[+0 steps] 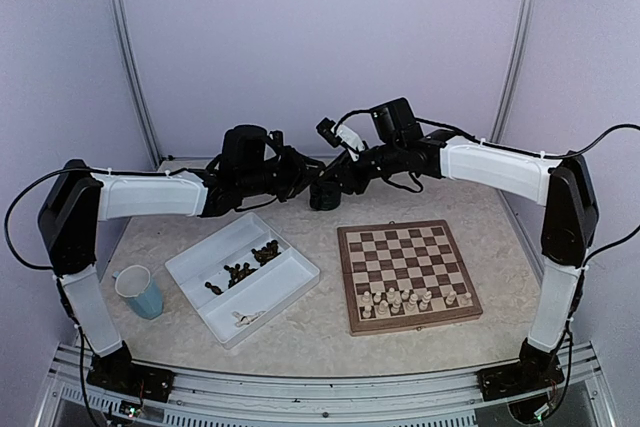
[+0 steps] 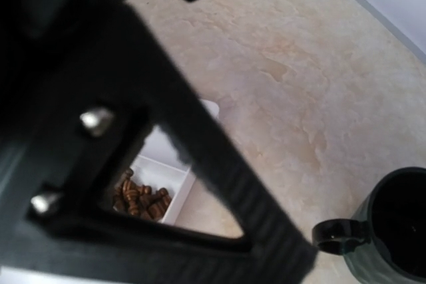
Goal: Set up the chess pieces on the board
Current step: Pass from the left arm to the right
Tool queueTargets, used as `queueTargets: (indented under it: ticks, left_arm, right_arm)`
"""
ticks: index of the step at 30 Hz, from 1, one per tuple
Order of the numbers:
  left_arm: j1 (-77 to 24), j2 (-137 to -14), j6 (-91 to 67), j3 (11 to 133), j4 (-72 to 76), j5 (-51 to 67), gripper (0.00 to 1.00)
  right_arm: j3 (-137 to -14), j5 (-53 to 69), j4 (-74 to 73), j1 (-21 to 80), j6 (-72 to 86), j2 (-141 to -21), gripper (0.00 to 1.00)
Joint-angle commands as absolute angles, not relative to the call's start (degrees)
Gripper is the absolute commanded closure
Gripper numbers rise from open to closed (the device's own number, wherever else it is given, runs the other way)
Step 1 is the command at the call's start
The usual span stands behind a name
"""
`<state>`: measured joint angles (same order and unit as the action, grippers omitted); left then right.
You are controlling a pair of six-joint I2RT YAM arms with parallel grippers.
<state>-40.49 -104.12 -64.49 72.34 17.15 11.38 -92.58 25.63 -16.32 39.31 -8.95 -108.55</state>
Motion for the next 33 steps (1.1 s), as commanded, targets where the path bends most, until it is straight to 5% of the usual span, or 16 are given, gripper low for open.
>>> queueTargets:
  ticks: [1, 9, 19, 33]
  left_arm:
    - [-42.2, -101.5, -64.9, 71.4, 19.3, 12.4, 0.88]
    - [-43.2, -102.1, -65.4, 71.8, 19.6, 12.8, 0.88]
    - [-43.9, -101.4, -65.3, 70.4, 19.3, 12.4, 0.87]
    - [-43.0, -100.5, -63.8, 69.4, 16.4, 11.8, 0.66]
  right_arm:
    - [-94.8, 24.2, -12.9, 39.9, -5.9, -109.6, 0.63]
    - [-95.7, 22.7, -11.5, 39.9, -4.0, -110.5, 0.67]
    - [-96.5, 20.8, -10.7, 39.5, -3.0, -111.3, 0.91]
    - [-87.2, 25.7, -12.3, 38.0, -5.2, -106.5, 0.95]
